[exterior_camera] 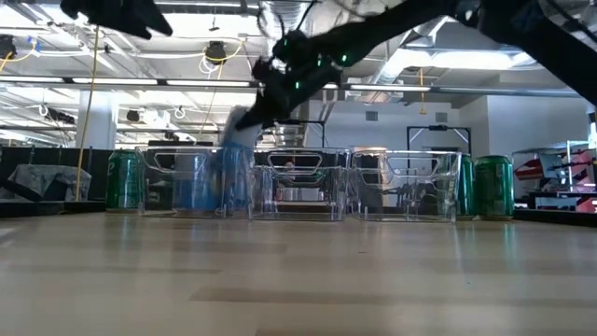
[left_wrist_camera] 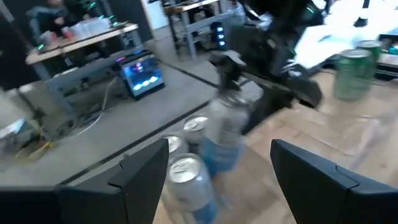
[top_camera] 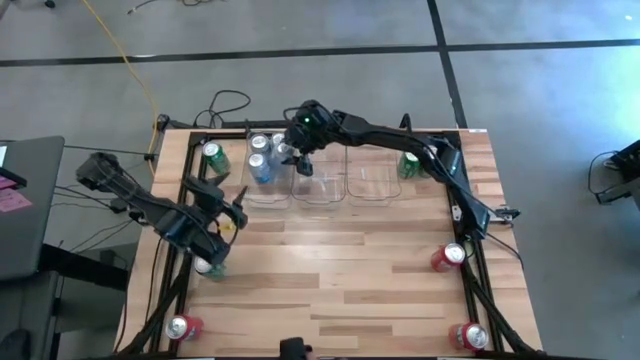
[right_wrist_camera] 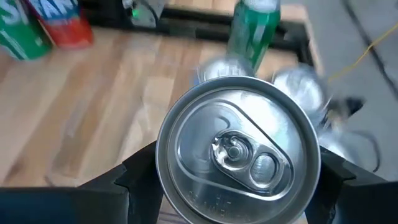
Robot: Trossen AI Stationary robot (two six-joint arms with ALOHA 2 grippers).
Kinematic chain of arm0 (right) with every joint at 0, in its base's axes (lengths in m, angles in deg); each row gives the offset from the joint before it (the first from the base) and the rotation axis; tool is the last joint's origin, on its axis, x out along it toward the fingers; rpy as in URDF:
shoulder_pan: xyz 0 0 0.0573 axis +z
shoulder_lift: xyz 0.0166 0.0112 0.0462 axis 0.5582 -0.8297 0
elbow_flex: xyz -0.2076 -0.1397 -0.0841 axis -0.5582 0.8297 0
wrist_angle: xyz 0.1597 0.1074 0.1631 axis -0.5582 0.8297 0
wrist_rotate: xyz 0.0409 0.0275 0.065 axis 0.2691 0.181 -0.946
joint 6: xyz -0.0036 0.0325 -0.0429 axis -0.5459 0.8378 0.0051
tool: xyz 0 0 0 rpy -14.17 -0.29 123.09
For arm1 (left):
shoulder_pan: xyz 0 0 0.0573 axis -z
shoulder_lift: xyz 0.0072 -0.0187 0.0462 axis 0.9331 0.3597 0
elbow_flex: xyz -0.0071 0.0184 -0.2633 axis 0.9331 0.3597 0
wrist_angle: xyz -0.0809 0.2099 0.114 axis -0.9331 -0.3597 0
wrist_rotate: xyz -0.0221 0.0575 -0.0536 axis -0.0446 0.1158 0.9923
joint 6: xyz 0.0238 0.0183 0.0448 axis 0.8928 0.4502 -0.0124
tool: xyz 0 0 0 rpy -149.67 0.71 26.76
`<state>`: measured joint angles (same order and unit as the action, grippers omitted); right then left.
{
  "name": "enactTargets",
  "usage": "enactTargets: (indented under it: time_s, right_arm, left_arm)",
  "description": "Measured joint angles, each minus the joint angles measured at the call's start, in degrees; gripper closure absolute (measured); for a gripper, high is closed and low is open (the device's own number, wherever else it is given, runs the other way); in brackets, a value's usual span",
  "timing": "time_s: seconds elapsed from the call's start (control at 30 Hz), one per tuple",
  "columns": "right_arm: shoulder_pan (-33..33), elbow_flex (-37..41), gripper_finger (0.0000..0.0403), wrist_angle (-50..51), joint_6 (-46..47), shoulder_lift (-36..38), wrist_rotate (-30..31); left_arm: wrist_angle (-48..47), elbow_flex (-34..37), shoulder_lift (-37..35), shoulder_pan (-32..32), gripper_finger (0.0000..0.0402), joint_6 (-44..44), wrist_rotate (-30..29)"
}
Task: Sort soda cans
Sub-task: Put the blue-white soda can into the left transparent bin, then put the green soda can into the middle transparent bin
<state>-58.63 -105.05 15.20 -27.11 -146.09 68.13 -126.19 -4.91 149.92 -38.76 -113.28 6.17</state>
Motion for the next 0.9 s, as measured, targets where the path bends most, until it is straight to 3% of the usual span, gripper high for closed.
enactTargets:
  time_s: [0.27, 0.63, 0.9]
  right_arm:
    - [-0.63, -0.32, 0.0116, 0.55, -0.42, -4.04, -1.12]
    - [-0.43, -0.32, 0.0032, 0.38, -1.64, -4.0, -1.62]
    - [0.14, -0.32, 0.0016, 0.13, -1.05, -3.94, -1.62]
  left_arm:
    - [-0.59, 3.8, -4.21, -3.7, 0.0125, -3.69, 0.06]
    - [-0.07, 3.99, -4.2, -4.14, 0.0125, -4.12, 0.18]
    - [0.29, 3.99, -4.2, -4.14, 0.0125, -4.13, 0.26]
